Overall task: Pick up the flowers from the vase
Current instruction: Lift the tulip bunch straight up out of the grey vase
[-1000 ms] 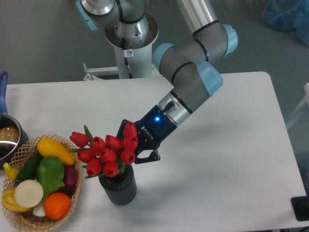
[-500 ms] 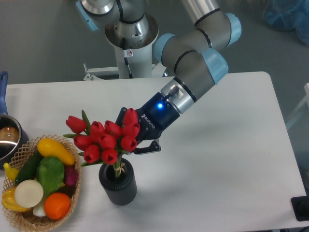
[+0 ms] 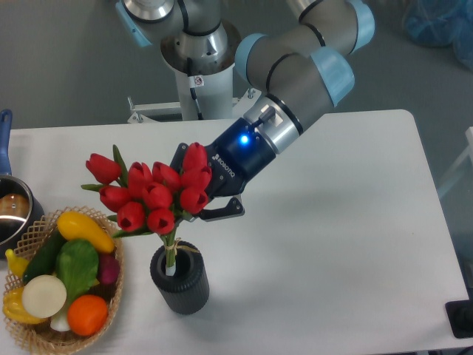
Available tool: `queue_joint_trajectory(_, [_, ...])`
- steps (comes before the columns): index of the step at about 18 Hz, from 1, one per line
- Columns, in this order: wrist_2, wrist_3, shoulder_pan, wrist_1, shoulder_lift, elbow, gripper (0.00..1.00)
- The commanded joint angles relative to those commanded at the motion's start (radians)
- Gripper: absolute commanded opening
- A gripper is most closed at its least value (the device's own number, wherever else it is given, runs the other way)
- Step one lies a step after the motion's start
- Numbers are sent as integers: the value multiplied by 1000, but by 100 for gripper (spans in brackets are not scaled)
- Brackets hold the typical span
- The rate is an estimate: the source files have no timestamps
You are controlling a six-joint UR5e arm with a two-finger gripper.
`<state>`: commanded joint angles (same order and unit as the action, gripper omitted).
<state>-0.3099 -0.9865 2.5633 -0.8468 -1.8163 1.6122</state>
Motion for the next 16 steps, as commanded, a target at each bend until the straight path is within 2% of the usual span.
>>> queue_joint_trajectory(4, [0,77,20,0,25,-23,19])
queue_joint_trajectory(10, [-6,95,52,-3,48,-23,19])
queue_joint_trajectory(16, [-21,126,201,-5,55,-20,19])
